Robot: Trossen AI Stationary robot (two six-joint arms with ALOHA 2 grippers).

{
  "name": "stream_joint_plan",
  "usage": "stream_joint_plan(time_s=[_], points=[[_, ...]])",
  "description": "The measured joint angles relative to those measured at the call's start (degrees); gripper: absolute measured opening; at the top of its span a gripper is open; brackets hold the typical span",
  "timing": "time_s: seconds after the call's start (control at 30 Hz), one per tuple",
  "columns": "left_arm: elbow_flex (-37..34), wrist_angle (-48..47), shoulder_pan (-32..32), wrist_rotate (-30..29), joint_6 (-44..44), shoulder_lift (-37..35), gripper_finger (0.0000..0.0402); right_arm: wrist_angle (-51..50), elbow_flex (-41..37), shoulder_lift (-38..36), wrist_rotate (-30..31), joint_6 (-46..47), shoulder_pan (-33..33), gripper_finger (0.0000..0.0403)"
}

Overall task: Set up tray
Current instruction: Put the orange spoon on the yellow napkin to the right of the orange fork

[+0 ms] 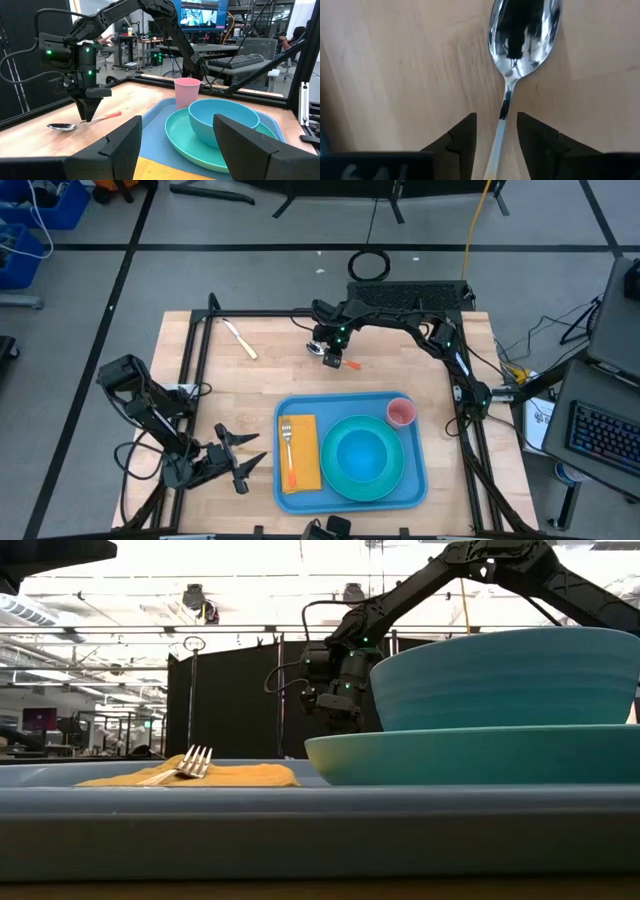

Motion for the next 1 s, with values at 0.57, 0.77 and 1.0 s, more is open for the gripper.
stream_joint_plan(time_s=[0.57,0.77,1.0], points=[[0.00,0.00,0.00,0.02,-0.02,0.00,0.0250,0.76,-0.16,0.00,3.43,1.42,-0.04,0.0153],[0.00,0.00,0.00,0.04,-0.02,0.00,0.0250,1.43,-0.16,0.00,3.30,2.14,-0.02,0.0153],[0.00,0.00,0.00,0.04,-0.03,0.00,0.0250,1.47,-0.16,0.00,3.12,2.97,-0.02,0.0153]])
